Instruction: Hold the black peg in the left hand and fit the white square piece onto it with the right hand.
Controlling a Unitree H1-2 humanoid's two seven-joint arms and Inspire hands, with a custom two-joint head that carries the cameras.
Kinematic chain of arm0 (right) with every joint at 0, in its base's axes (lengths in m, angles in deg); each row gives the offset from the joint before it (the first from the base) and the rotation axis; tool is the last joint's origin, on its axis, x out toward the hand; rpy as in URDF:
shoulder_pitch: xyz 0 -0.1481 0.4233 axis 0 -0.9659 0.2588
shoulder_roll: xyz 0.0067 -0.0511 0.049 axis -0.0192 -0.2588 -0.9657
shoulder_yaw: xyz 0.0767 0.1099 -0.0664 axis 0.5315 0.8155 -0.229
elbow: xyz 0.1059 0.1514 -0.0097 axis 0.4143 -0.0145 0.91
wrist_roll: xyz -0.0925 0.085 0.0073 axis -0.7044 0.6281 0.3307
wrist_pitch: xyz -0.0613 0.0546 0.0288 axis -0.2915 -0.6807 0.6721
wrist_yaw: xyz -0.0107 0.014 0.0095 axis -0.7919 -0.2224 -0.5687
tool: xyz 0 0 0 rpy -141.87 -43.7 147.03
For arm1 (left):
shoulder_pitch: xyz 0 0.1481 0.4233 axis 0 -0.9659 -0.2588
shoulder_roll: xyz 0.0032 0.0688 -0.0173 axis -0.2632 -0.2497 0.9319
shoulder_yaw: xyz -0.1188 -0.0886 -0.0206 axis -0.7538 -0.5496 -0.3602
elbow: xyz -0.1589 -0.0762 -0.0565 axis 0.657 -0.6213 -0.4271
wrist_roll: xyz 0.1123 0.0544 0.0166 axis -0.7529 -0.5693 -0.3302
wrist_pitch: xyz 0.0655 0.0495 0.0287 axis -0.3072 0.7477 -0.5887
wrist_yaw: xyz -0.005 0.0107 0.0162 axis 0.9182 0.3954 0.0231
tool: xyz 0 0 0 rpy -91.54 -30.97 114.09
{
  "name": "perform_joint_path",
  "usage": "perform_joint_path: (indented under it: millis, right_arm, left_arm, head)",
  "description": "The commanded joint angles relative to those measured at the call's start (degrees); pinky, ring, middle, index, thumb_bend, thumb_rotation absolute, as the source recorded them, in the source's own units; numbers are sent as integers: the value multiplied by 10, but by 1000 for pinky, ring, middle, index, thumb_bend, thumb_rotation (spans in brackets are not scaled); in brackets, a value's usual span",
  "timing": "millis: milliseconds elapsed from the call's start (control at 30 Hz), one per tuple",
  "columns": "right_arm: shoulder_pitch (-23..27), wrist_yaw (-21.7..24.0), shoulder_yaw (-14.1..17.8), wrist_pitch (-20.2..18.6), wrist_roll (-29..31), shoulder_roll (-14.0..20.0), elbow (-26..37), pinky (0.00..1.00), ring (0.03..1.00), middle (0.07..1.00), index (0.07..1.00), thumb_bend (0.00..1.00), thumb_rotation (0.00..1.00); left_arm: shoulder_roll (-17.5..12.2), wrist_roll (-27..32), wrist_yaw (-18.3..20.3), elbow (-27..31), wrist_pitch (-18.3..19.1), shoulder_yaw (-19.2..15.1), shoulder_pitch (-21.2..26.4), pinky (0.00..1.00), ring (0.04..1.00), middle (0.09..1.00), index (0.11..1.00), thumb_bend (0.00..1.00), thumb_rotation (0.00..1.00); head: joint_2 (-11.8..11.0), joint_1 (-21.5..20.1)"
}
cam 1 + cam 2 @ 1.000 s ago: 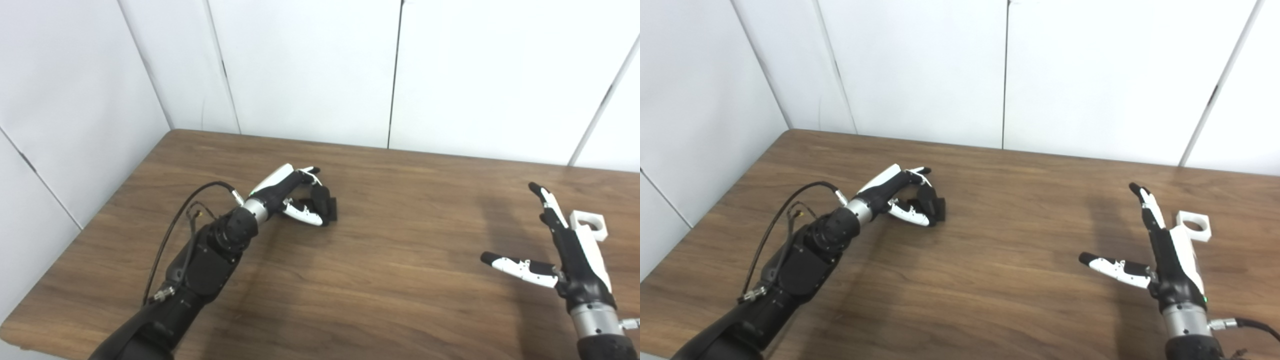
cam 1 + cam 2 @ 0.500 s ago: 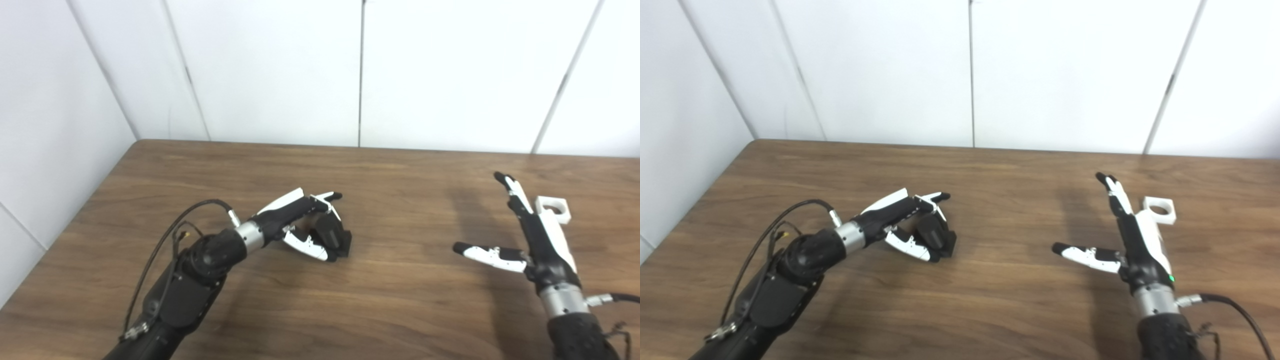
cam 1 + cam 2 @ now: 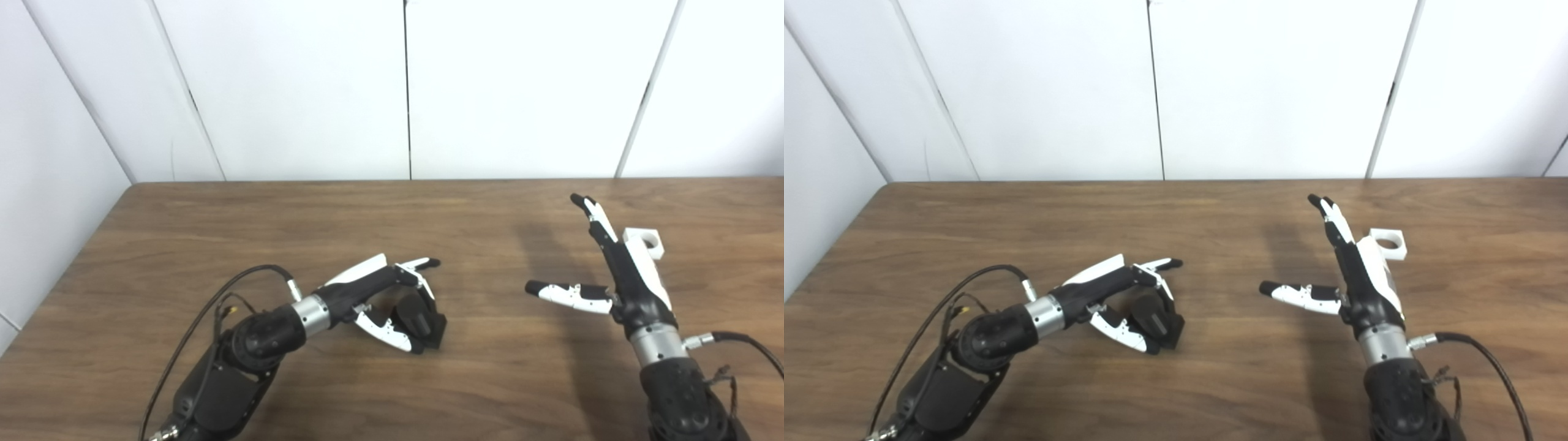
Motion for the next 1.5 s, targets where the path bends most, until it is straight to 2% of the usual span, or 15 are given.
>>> perform_joint_path:
  millis: [0,300,500,967,1133,1333,1467]
  right_arm:
    - [21,-1,0,3,-1,1,27,942,1000,1000,954,774,244]
    - [23,-12,-3,5,-14,-7,32,924,1000,994,945,765,252]
    - [29,-17,1,1,-25,-8,39,928,999,992,951,747,236]
    - [36,-14,1,-2,-37,0,52,934,991,985,948,741,282]
    - [54,16,-1,-12,-51,34,66,889,996,996,949,764,281]
    - [85,72,4,-33,-75,111,69,851,999,997,942,795,247]
    - [100,85,14,-44,-102,162,54,824,956,956,887,712,215]
  left_arm:
    - [1,-19,8,-4,0,15,2,981,1000,1000,493,521,75]
    - [1,-76,-23,-19,-16,25,-5,995,1000,998,494,521,76]
    - [0,-108,-32,-25,-14,37,-2,1000,1000,997,495,521,76]
    - [-7,-145,-44,-39,-21,59,12,994,1000,999,495,521,75]
    - [-9,-144,-47,-42,-23,61,10,993,1000,994,495,522,74]
    - [-15,-147,-49,-39,-21,63,8,988,1000,994,495,522,74]
    - [-16,-146,-48,-37,-16,64,6,988,1000,997,495,522,75]
  head:
    - [1,-4]
    - [5,-62]
    - [6,-64]
    - [6,-73]
    - [-3,-104]
    - [-8,-138]
    - [-14,-153]
